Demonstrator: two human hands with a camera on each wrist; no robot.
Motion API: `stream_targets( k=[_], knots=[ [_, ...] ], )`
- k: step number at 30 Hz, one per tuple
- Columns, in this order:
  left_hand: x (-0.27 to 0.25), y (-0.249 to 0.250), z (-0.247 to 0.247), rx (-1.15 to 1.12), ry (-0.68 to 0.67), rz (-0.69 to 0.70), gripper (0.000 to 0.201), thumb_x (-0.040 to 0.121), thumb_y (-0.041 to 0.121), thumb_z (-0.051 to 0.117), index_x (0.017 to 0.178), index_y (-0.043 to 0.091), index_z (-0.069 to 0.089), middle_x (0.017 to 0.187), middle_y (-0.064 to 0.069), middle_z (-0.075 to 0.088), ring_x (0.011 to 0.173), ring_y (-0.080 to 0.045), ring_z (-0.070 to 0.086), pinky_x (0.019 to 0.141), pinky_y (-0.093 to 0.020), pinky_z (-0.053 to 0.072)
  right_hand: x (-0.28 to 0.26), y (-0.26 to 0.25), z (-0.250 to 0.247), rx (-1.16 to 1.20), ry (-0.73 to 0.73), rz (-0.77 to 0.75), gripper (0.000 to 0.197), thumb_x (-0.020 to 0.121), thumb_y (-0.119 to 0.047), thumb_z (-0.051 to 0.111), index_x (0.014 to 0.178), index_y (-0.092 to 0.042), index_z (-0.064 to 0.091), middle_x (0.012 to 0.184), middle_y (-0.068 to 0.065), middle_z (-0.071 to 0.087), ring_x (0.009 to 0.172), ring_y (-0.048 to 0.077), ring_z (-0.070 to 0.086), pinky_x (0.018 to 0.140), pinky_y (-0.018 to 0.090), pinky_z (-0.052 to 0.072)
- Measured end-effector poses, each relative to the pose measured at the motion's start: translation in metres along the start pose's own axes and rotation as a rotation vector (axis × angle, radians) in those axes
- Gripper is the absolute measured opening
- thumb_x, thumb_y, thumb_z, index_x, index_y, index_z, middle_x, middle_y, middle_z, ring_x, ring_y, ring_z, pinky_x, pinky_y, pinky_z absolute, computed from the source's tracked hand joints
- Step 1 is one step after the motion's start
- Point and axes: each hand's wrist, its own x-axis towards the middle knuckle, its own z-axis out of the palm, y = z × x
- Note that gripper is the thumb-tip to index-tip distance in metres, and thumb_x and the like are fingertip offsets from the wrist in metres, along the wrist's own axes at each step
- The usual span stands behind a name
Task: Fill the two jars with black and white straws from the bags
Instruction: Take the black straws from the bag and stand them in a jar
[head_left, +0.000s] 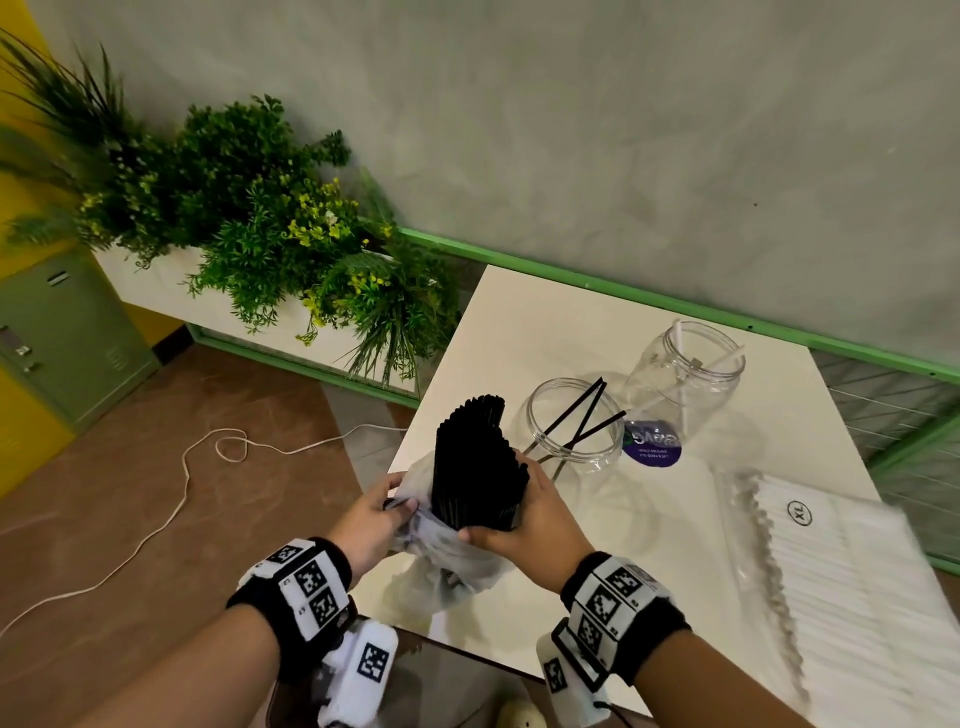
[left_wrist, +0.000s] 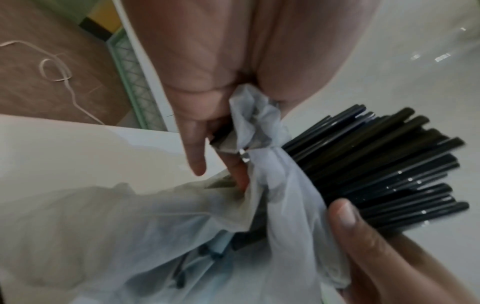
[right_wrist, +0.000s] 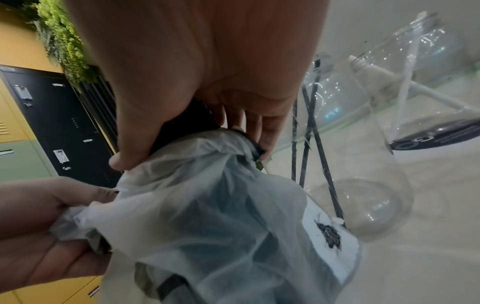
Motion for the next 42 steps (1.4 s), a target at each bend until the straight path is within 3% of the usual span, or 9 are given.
stream_targets(
  k=[4, 10, 15, 19, 23, 28, 34, 38, 42],
  knots=[
    [-0.002, 0.008, 0.009, 0.043, -0.028, -0.047, 0.025, 0.098, -0.004, 0.035, 0.094, 0.012, 0.055, 0.076, -0.011, 0.057, 0.06, -0.02, 0.057, 0.045, -0.023, 0.052, 0.003, 0.005, 0.005, -0.147, -0.009, 0.002, 0.1, 0.052, -0.074, 0.072, 0.135, -0.028, 0.041, 0.122, -0.007, 0.053, 0.114, 0.017, 0.049, 0.099, 0.037, 0.043],
    [-0.008, 0.018, 0.006, 0.012, -0.184, -0.168, 0.036, 0.061, 0.005, 0.053, 0.093, 0.021, 0.054, 0.061, -0.002, 0.049, 0.046, -0.012, 0.045, 0.047, -0.022, 0.04, -0.004, -0.001, -0.003, -0.253, -0.064, -0.045, 0.09, 0.055, -0.075, 0.064, 0.13, -0.029, 0.048, 0.114, -0.013, 0.056, 0.107, 0.012, 0.051, 0.096, 0.034, 0.037],
    [-0.013, 0.016, 0.003, 0.258, -0.415, 0.039, 0.08, 0.063, 0.01, 0.085, 0.126, 0.029, 0.038, 0.113, 0.014, 0.058, 0.099, 0.007, 0.057, 0.079, -0.006, 0.043, -0.002, 0.004, 0.002, -0.179, -0.157, 0.123, 0.141, 0.043, -0.074, 0.072, 0.152, -0.021, -0.002, 0.128, -0.008, 0.055, 0.12, 0.019, 0.047, 0.106, 0.036, 0.033],
    [-0.013, 0.003, 0.006, 0.227, -0.314, 0.105, 0.087, 0.055, 0.018, 0.09, 0.129, 0.017, 0.046, 0.113, 0.009, 0.065, 0.106, 0.007, 0.058, 0.086, -0.009, 0.045, 0.006, 0.001, 0.001, -0.025, -0.237, 0.168, 0.152, 0.046, -0.053, 0.087, 0.149, -0.019, -0.02, 0.128, -0.001, 0.058, 0.125, 0.018, 0.049, 0.11, 0.037, 0.034],
    [-0.013, -0.007, 0.0, 0.231, -0.304, 0.123, 0.083, 0.048, 0.03, 0.094, 0.118, 0.009, 0.055, 0.104, -0.005, 0.071, 0.108, -0.019, 0.063, 0.1, -0.04, 0.046, 0.011, 0.007, 0.004, 0.074, -0.26, 0.117, 0.141, 0.038, -0.057, 0.089, 0.148, -0.04, 0.004, 0.126, -0.003, 0.058, 0.121, 0.019, 0.053, 0.103, 0.045, 0.043],
    [-0.014, -0.002, -0.003, 0.112, -0.19, 0.15, 0.094, 0.043, 0.01, 0.09, 0.127, 0.006, 0.048, 0.102, -0.008, 0.069, 0.101, -0.02, 0.064, 0.079, -0.023, 0.054, 0.015, -0.013, -0.003, -0.134, -0.217, -0.067, 0.136, 0.043, -0.067, 0.08, 0.149, -0.042, -0.002, 0.119, 0.003, 0.049, 0.11, 0.026, 0.046, 0.098, 0.041, 0.039],
    [-0.015, 0.003, -0.009, 0.19, -0.198, 0.164, 0.078, 0.051, 0.002, 0.089, 0.12, 0.008, 0.055, 0.105, 0.001, 0.067, 0.096, 0.01, 0.06, 0.077, -0.007, 0.046, 0.003, -0.016, -0.001, -0.362, -0.253, 0.017, 0.115, 0.042, -0.081, 0.055, 0.145, -0.044, 0.019, 0.117, 0.001, 0.036, 0.111, 0.024, 0.034, 0.1, 0.044, 0.037],
    [-0.013, 0.0, -0.015, 0.325, -0.187, 0.155, 0.08, 0.037, 0.043, 0.093, 0.109, 0.027, 0.063, 0.102, 0.009, 0.07, 0.103, -0.002, 0.061, 0.092, -0.025, 0.048, -0.008, -0.015, 0.0, -0.332, -0.161, -0.015, 0.107, 0.047, -0.083, 0.051, 0.143, -0.04, 0.034, 0.127, -0.005, 0.037, 0.116, 0.018, 0.03, 0.102, 0.035, 0.031],
    [-0.015, 0.005, -0.012, 0.346, -0.191, 0.139, 0.069, 0.039, 0.038, 0.093, 0.102, 0.035, 0.063, 0.099, 0.015, 0.07, 0.102, 0.0, 0.059, 0.089, -0.025, 0.047, -0.007, -0.017, -0.006, -0.244, -0.078, -0.062, 0.089, 0.052, -0.077, 0.061, 0.129, -0.034, 0.051, 0.116, -0.013, 0.048, 0.109, 0.013, 0.035, 0.096, 0.031, 0.032]
  ],
)
